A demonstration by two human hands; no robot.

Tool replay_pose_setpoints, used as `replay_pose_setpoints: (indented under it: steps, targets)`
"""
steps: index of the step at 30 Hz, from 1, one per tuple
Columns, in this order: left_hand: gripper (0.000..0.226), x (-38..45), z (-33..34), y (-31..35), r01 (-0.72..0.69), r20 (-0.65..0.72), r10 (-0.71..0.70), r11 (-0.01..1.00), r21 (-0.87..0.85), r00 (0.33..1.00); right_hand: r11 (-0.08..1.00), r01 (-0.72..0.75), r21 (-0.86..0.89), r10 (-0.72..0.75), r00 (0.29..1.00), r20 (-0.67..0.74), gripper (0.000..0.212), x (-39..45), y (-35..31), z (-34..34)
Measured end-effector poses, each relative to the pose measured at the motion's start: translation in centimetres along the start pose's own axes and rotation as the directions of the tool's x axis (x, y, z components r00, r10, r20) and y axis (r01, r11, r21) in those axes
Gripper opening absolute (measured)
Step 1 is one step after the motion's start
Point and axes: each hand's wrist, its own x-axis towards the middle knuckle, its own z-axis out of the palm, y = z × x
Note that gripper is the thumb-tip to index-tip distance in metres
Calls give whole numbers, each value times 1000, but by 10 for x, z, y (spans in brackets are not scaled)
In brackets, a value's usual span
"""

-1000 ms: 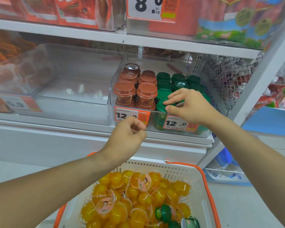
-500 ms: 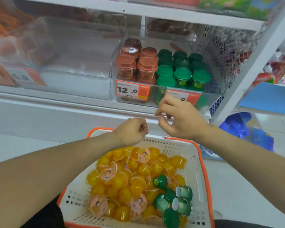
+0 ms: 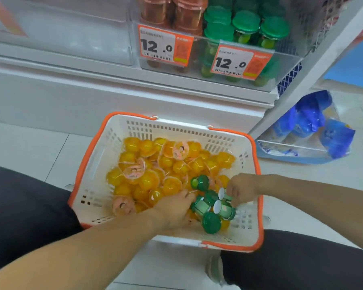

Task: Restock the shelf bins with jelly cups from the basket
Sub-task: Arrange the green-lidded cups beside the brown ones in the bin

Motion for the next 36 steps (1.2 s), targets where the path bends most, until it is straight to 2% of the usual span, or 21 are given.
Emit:
replay_pose_setpoints:
  steps: [2,4,7,9,13,15,16,17,19,20,22,23,24,26,27,29,30,31,33,35,36]
  targets:
    - [53,10,-3,20,-92,-84,94,995,31,992,1000,15,26,-14,1000,-14,41,4,4,2]
    - [59,22,-2,38,-135,-101,144,986,95,984,998,53,27,-53,999,-4,36,6,1,2]
    - [56,29,15,40,-46,-16,47,998,47,999,994,108,-11,-106,990,96,56,15,-1,7]
    - [49,26,25,37,-31,-56,32,999,14,998,988,148,-42,-143,984,105,58,21,0,13]
    - [43,31,30,20,-55,-154,11,958,-283,988,972,203,-116,-203,979,13,66,32,5,24]
    - [41,34,29,14,-2,-192,-103,877,-480,976,957,220,-189,-225,974,-2,80,36,8,30]
    - [39,35,25,13,64,-151,-198,783,-618,968,941,228,-249,-235,972,3,86,36,7,33]
    - [36,35,20,14,131,-65,-273,640,-757,960,916,242,-321,-256,967,-1,89,35,6,36]
    - [24,37,7,12,218,119,-333,276,-936,935,835,285,-470,-335,942,-24,83,35,0,39]
    - [21,35,-1,10,255,211,-328,95,-962,921,795,311,-520,-378,926,-24,78,33,-5,37]
    - [32,31,-14,6,299,350,-231,-228,-927,908,782,350,-515,-423,906,-26,67,36,-8,34]
    - [39,28,-20,4,303,371,-183,-316,-899,910,804,369,-465,-434,900,-36,60,37,-7,32]
    - [45,25,-26,2,302,371,-137,-361,-882,919,845,377,-379,-428,902,-58,52,37,-6,28]
    - [49,21,-33,-1,292,345,-82,-374,-880,935,931,356,-78,-364,919,-153,31,33,-5,14]
    - [50,19,-37,-2,291,336,-70,-357,-888,939,945,314,94,-294,939,-179,29,31,-4,2]
    - [46,17,-47,-3,301,326,-58,-262,-917,944,920,191,344,-134,974,-181,41,23,-6,-31]
    - [43,16,-54,-4,304,318,-48,-192,-933,947,861,164,482,-83,979,-185,41,18,-8,-49]
    - [43,14,-64,-3,298,305,-40,-123,-947,952,752,176,635,-61,978,-199,38,13,-9,-65]
    - [54,10,-92,-1,269,271,-37,-39,-962,962,457,271,847,-94,962,-257,40,-2,-12,-99]
    - [69,4,-130,8,218,218,-28,15,-976,976,245,363,899,-198,927,-320,47,-21,-18,-129]
    - [73,-1,-151,14,184,184,-19,47,-982,983,184,400,898,-245,903,-352,49,-31,-24,-142]
